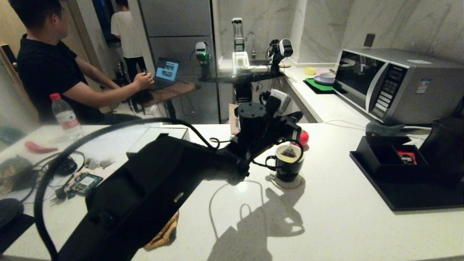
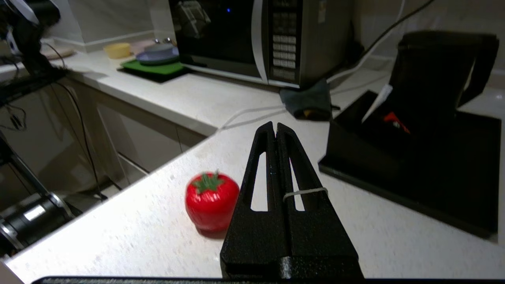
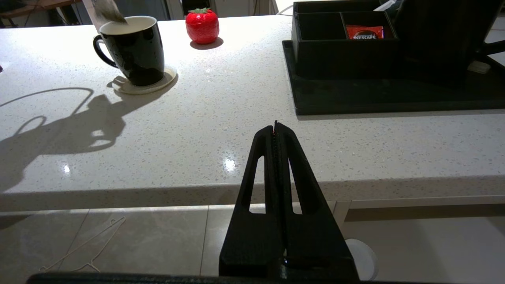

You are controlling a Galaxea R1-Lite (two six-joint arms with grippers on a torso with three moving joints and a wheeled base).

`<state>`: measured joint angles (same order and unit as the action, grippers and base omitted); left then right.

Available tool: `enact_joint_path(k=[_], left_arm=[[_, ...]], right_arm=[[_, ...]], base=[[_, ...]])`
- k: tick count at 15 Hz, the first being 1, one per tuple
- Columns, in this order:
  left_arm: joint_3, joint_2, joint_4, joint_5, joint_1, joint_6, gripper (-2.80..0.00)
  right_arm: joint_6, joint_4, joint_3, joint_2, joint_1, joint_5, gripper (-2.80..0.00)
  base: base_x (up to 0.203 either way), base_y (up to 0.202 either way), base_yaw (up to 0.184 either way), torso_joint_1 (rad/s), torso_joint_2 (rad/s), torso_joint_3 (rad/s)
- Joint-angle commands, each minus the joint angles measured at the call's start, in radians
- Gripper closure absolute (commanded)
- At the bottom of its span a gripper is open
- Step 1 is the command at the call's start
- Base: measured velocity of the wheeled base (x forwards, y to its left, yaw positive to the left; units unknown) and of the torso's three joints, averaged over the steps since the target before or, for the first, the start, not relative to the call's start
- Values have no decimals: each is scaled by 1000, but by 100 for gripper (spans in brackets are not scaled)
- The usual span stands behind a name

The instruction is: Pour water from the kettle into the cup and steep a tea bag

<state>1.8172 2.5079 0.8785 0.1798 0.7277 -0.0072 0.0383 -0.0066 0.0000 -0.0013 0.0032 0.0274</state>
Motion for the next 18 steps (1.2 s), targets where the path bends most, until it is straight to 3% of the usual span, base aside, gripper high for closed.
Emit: enact_joint_path(k=[1, 4, 14, 18], left_arm=[[85, -13, -58, 1, -8, 1, 0], [135, -20, -112, 1, -16, 1, 0], [128, -3, -104, 6, -32, 0, 0], [128, 24, -101, 50, -33, 0, 0]], right_arm=[[0, 0, 0, 1, 0, 0, 0], [0, -1, 0, 1, 1, 0, 0], [0, -1, 0, 1, 0, 0, 0], [0, 0, 0, 1, 0, 0, 0]], base=[[0, 0, 0, 0, 0, 0], [0, 0, 0, 0, 0, 0], [0, 0, 0, 0, 0, 0], [0, 0, 0, 0, 0, 0]])
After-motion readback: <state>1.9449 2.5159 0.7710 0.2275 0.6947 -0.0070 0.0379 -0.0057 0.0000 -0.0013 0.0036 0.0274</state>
